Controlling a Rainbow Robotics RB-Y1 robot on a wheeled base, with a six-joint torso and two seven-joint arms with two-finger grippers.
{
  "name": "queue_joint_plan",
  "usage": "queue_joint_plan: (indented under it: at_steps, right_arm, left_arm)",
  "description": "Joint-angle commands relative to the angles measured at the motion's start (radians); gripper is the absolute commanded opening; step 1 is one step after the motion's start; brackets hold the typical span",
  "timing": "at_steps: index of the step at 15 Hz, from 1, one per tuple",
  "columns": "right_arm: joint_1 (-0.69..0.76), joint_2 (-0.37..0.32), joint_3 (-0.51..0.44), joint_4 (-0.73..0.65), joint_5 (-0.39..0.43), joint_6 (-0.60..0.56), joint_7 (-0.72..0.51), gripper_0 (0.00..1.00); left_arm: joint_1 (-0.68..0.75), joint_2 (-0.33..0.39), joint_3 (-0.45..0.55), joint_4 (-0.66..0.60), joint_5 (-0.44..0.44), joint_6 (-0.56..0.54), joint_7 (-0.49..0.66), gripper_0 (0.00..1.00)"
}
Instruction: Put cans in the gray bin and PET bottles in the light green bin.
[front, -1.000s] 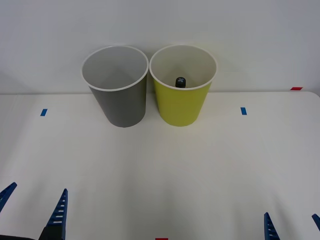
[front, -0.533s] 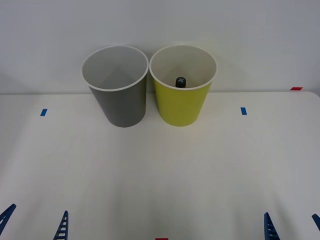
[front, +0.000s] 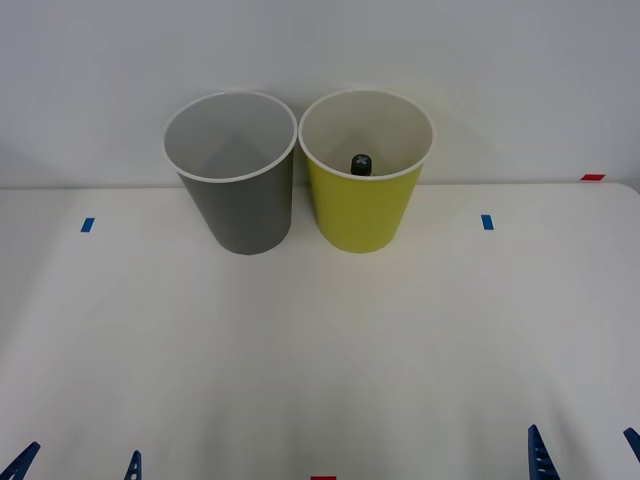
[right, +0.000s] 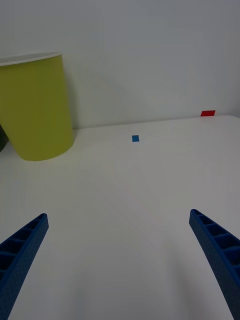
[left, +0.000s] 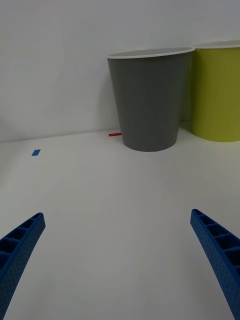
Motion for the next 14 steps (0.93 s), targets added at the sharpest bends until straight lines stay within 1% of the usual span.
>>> queue_joint_plan:
  at_steps: [1,14]
  right_arm:
    - [0.000,0.000,0.000,0.000,0.000,0.000,0.000,0.98]
    - [0.000,0.000,0.000,0.000,0.000,0.000,0.000,0.98]
  left_arm:
    - [0.000,-0.001,0.001,0.001,-0.001,0.000,0.001,1.00]
    - [0.000,-0.001,0.001,0.001,-0.001,0.000,0.001,1.00]
